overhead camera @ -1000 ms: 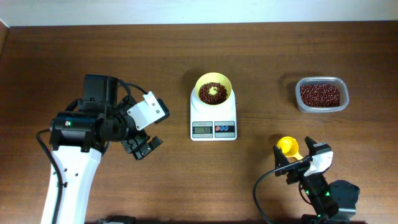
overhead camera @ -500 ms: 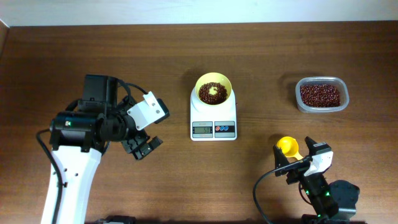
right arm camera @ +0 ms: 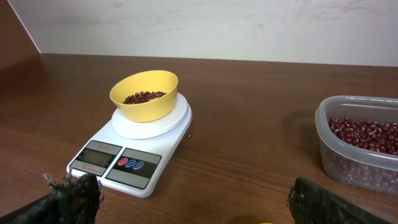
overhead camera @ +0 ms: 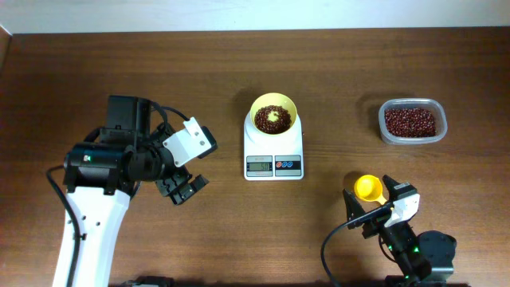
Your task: Scoop item into bowl and weigh 50g on scale
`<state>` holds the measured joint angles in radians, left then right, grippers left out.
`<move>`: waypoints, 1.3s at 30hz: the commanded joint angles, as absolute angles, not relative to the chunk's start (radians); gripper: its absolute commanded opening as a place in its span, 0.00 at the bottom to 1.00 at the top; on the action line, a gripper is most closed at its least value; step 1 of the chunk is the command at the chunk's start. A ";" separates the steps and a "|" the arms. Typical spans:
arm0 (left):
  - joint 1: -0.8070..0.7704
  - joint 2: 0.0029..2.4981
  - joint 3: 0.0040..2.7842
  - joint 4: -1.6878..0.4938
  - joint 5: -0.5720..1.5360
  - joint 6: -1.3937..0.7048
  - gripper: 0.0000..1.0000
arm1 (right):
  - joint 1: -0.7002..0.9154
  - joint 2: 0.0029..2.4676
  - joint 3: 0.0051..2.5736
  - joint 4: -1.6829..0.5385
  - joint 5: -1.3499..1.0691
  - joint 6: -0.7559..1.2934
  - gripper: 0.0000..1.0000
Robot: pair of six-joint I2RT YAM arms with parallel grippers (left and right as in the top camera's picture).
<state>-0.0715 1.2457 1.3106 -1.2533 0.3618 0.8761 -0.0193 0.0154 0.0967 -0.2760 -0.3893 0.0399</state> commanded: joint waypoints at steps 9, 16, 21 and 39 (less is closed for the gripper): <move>-0.067 1.244 1.310 -1.254 0.366 0.895 0.99 | -0.012 0.003 0.006 -0.046 -0.381 0.030 0.99; -0.067 1.244 1.310 -1.254 0.366 0.895 0.99 | -0.012 0.003 0.006 -0.046 -0.381 0.030 0.99; -0.067 1.244 1.310 -1.254 0.366 0.895 0.99 | -0.012 0.003 0.006 -0.047 -0.381 0.030 0.99; -0.067 0.496 1.166 -1.296 0.013 0.117 0.99 | -0.012 0.003 0.006 -0.047 -0.381 0.030 0.99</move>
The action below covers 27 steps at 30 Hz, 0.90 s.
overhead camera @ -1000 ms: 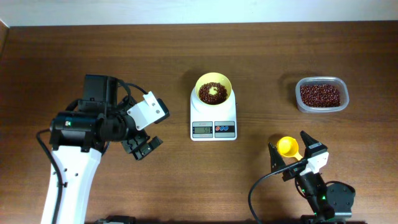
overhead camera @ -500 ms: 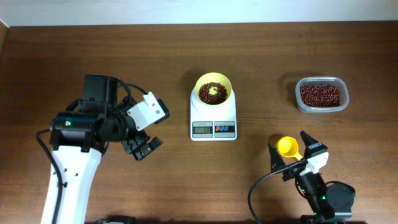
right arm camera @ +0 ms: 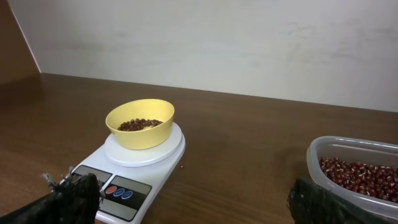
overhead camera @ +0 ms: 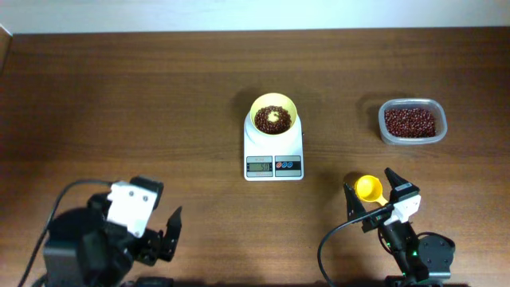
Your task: Scoop item into bowl and weigh 50g on scale
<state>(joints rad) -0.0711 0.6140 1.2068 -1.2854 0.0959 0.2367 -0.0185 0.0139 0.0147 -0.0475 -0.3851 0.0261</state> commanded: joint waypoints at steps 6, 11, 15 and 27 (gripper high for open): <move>-0.067 0.278 1.159 -1.405 -0.005 0.128 0.99 | -0.012 0.003 0.006 -0.047 -0.381 0.030 0.99; -0.032 0.161 1.160 -1.399 -0.035 0.128 0.99 | -0.012 0.003 0.006 -0.047 -0.381 0.030 0.99; 0.074 0.155 1.160 -1.402 -0.033 0.127 0.99 | -0.012 0.003 0.006 -0.047 -0.381 0.030 0.99; 0.110 0.068 1.161 -1.408 0.003 0.128 0.99 | -0.012 0.003 0.006 -0.047 -0.381 0.030 0.99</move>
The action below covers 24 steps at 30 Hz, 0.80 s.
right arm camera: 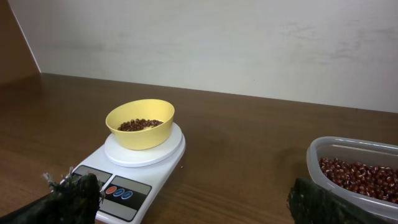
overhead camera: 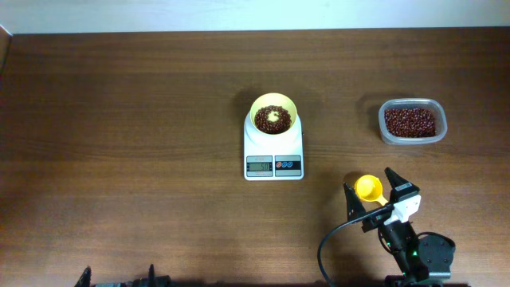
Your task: Scoop item into bowl and weigh 50g on scale
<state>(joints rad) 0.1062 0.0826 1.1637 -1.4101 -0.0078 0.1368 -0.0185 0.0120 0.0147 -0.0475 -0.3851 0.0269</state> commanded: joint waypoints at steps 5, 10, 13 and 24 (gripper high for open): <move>0.110 0.058 1.164 -1.410 -0.008 0.129 0.99 | -0.012 0.003 0.006 -0.047 -0.381 0.030 0.99; 0.112 0.006 1.182 -1.433 0.004 0.129 0.99 | -0.012 0.003 0.006 -0.047 -0.381 0.030 0.99; 0.108 0.006 1.182 -1.430 0.015 0.152 0.99 | -0.012 0.003 0.006 -0.047 -0.381 0.030 0.99; 0.046 0.007 0.973 -1.111 0.030 0.151 0.99 | -0.012 0.003 0.006 -0.047 -0.381 0.030 0.99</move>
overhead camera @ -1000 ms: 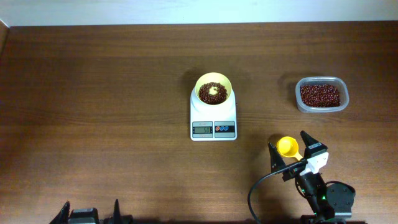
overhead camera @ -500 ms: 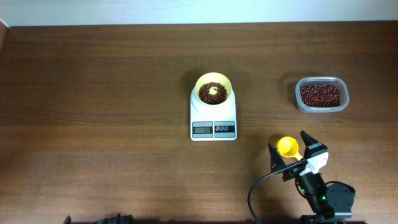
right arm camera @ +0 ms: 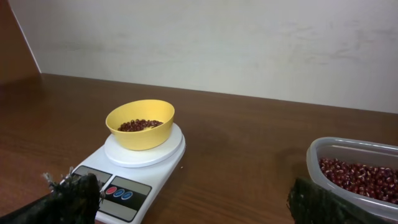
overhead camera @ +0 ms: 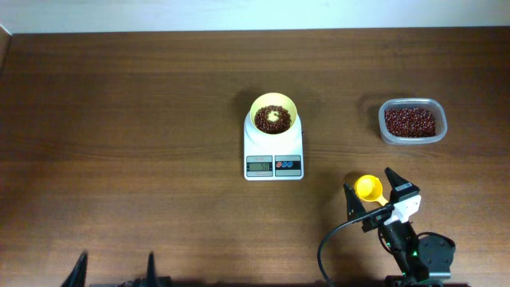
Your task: Scoop item into bowl and weigh 50g on scale
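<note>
A white scale (overhead camera: 273, 156) (right arm camera: 134, 163) stands mid-table and carries a yellow bowl (overhead camera: 273, 117) (right arm camera: 140, 124) partly filled with red beans. A small yellow scoop (overhead camera: 367, 187) lies on the table between the spread fingers of my right gripper (overhead camera: 372, 191) (right arm camera: 196, 198), which is open and holds nothing. The scoop is out of sight in the right wrist view. Of my left gripper (overhead camera: 115, 269), only two fingertips show at the bottom edge, wide apart.
A clear plastic tub of red beans (overhead camera: 412, 121) (right arm camera: 357, 174) sits at the right, behind my right gripper. A pale wall closes the far side of the brown table (overhead camera: 143, 119).
The left gripper's fingertips poke slightly further into the bottom edge of the overhead view. The right gripper, scoop, bowl and scale are unchanged.
At first my left arm reached over the table left of the scale, and the right gripper stood open over the scoop. Then the left arm was at the front left corner and the right wrist view sat higher. After that, only the left fingertips showed.
</note>
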`<state>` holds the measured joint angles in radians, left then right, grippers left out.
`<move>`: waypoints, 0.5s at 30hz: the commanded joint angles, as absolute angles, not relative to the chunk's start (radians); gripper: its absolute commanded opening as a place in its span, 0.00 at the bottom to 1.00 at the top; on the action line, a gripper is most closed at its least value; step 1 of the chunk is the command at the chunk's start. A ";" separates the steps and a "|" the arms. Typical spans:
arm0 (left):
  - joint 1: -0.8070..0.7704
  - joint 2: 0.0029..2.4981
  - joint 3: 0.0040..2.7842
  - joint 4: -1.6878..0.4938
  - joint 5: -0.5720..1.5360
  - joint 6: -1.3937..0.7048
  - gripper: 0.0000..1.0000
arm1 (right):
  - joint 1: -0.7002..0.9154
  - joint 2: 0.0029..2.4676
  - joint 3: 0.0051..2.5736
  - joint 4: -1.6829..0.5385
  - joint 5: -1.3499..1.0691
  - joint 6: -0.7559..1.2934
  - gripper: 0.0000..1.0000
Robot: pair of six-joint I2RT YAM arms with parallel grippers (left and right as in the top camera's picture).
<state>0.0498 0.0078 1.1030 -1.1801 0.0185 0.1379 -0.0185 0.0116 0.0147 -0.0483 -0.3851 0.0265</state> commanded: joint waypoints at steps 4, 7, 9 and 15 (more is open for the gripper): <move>0.046 0.007 0.600 -0.760 0.030 0.151 0.99 | -0.012 0.003 0.006 -0.047 -0.381 0.030 0.99; 0.046 0.007 0.377 -0.505 0.030 0.151 0.99 | -0.012 0.003 0.006 -0.047 -0.381 0.030 0.99; 0.046 0.007 0.306 -0.431 0.030 0.151 0.99 | -0.012 0.003 0.006 -0.047 -0.381 0.030 0.99; 0.046 0.007 0.122 -0.226 0.048 0.151 0.99 | -0.012 0.003 0.006 -0.047 -0.381 0.030 0.99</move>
<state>0.0486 0.0109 0.1833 -0.2821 0.0280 0.1379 -0.0185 0.0101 0.0139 -0.0467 -0.3847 0.0265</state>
